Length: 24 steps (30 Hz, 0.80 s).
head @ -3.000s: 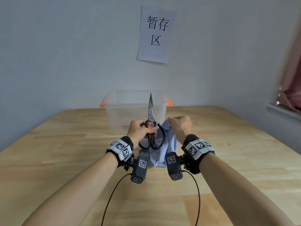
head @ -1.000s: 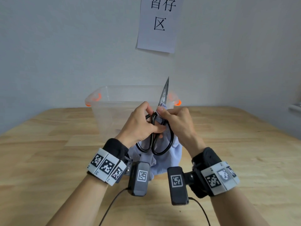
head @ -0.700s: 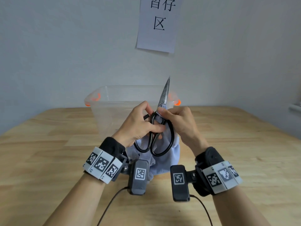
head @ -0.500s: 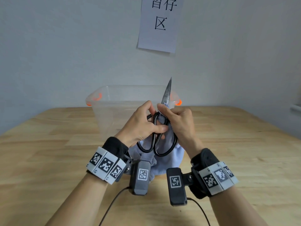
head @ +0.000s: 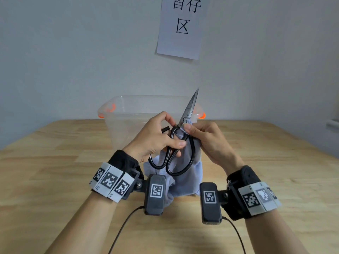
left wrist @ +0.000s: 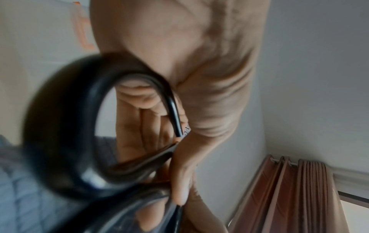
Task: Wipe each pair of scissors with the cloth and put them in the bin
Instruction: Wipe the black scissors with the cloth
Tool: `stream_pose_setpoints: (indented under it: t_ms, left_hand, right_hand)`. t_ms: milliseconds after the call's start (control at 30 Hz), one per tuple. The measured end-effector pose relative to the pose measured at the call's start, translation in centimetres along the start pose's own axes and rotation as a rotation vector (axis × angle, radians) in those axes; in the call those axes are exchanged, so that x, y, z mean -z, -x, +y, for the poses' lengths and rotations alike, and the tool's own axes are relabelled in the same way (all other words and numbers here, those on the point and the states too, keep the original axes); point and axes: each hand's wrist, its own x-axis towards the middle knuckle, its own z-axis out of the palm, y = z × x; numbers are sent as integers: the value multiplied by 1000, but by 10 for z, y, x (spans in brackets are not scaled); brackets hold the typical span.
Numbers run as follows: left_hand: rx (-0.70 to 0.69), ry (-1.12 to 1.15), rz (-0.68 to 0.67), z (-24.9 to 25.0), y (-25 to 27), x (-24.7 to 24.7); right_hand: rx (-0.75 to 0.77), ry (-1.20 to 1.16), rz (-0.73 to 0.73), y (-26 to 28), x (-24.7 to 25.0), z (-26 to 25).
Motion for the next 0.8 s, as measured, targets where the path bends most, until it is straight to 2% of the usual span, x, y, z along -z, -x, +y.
stream_pose_setpoints:
  t_ms: [200,400,467,533,633,733,800]
  left_hand:
    - [13,12,-3,0,0,-1]
    - [28,30,11,1,0,2]
    - [35,38,18,1,0,2]
    - [36,30,17,1,-1,1]
    - [33,26,12,2,-1,-1]
    - [38,34,25,1,-1,-2]
    - [42,38,41,1,-1,-2]
  right_hand:
    - [-66,-129,39,2,3,1]
    - [-86,-263,246,0,5,0]
    - [-116,-333,273,-1,5,-3]
    - [-128,-379,252,-1,2,-6]
    - [-117,-364,140,1,-4,-8]
    - [-105,-256,18,2,-5,-6]
    - [-89,-153,21,2,-6,-6]
